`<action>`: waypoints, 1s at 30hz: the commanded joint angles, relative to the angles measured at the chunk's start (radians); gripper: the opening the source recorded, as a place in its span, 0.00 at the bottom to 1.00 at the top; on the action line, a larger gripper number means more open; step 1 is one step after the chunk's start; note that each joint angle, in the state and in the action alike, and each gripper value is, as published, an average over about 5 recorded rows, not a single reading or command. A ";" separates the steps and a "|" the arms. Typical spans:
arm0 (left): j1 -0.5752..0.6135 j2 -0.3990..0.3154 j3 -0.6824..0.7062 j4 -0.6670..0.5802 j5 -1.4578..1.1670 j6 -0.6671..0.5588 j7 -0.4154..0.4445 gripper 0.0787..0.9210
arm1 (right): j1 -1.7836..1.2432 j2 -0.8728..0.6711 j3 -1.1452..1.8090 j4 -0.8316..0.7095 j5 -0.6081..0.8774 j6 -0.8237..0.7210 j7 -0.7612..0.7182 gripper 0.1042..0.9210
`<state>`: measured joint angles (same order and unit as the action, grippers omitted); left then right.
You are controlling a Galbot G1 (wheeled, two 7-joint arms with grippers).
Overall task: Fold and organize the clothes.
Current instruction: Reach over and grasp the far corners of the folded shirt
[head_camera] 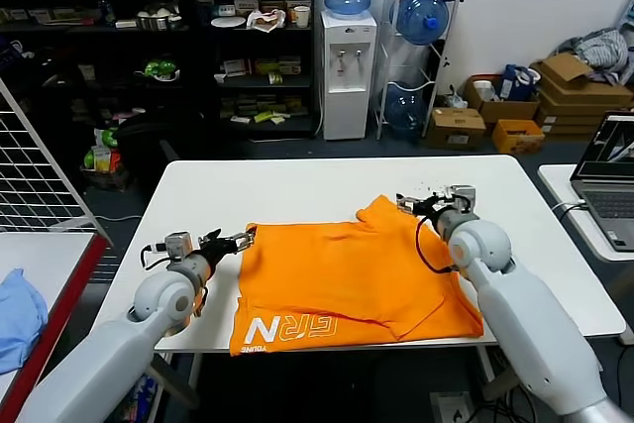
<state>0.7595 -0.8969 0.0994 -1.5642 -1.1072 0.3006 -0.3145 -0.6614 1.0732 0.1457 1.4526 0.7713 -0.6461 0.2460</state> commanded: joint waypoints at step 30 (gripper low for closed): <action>-0.140 -0.058 0.159 0.168 0.038 0.011 0.019 0.79 | 0.077 0.067 -0.070 -0.208 -0.046 -0.060 -0.061 0.78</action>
<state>0.6274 -0.9493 0.2470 -1.4116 -1.0774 0.3104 -0.2973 -0.5899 1.1357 0.0803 1.2584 0.7276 -0.7012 0.1881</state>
